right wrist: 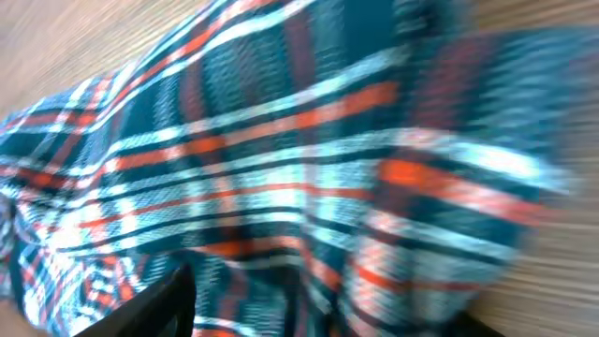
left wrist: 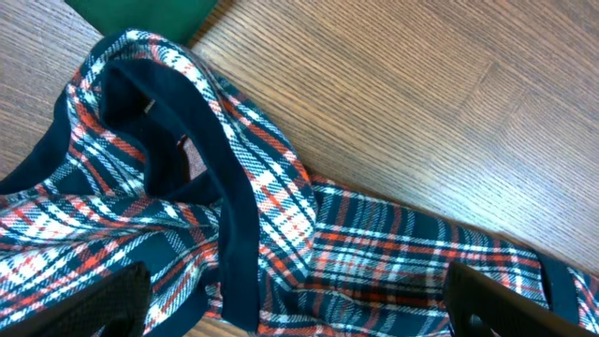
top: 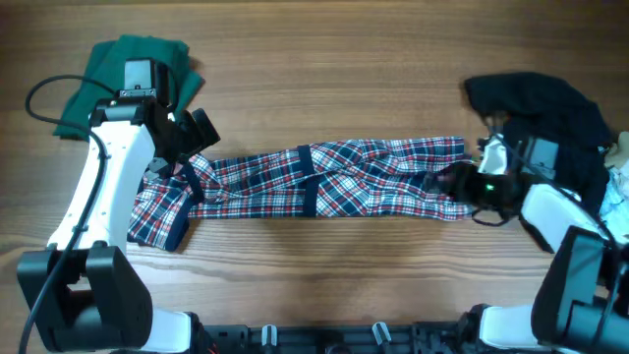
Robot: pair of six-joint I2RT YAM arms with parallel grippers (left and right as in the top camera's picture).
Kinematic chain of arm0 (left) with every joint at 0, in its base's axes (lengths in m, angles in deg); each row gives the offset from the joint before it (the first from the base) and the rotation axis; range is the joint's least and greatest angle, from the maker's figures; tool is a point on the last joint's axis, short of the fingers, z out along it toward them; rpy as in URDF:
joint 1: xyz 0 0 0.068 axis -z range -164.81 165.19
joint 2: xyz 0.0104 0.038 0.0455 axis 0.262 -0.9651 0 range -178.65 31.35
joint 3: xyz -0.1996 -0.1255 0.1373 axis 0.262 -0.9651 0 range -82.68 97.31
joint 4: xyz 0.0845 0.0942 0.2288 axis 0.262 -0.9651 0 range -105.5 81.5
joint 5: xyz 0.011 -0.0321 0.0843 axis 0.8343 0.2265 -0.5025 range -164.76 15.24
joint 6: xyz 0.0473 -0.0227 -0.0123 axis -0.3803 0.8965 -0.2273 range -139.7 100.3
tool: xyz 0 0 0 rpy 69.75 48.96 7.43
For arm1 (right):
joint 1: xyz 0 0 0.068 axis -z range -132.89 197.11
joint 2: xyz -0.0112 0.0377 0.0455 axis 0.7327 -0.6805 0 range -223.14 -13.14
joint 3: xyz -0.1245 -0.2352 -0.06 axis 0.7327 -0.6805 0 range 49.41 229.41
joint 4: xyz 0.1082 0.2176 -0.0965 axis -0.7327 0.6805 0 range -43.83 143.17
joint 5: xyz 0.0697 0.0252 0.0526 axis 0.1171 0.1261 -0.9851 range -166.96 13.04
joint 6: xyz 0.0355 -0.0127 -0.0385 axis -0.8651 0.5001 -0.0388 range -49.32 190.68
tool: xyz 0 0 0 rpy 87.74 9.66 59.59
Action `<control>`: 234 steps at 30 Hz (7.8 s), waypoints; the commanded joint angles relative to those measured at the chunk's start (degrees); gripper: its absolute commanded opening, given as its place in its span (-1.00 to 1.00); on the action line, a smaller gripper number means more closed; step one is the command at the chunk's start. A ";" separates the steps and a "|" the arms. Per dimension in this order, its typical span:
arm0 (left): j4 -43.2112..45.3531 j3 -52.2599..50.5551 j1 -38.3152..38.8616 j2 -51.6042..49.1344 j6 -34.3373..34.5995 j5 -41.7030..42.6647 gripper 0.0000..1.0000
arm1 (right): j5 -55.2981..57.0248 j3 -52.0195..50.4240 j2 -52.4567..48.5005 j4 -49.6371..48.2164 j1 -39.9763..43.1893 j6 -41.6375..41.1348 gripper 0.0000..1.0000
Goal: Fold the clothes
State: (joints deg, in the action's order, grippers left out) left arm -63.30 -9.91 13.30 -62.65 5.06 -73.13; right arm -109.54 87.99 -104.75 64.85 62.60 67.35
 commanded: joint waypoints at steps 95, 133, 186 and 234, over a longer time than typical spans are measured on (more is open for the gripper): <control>-1.51 0.31 -0.20 -0.63 -0.31 3.04 0.99 | 4.33 31.98 -14.80 20.85 -43.39 -1.40 -0.92; -1.25 0.31 -0.20 -0.63 -0.33 2.86 1.00 | 8.48 25.14 -8.81 19.10 -18.10 -6.62 -0.91; 37.88 -8.66 31.63 2.19 -0.63 7.23 -0.92 | 7.63 11.39 -19.52 3.82 -29.22 -19.15 -0.91; 10.23 -8.59 -8.07 37.22 9.16 2.34 1.00 | 23.47 42.75 -16.17 1.18 -59.58 -2.62 0.33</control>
State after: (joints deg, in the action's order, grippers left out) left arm -52.37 -18.57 9.02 -25.75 13.69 -70.64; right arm -93.30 126.13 -114.26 67.28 6.27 61.18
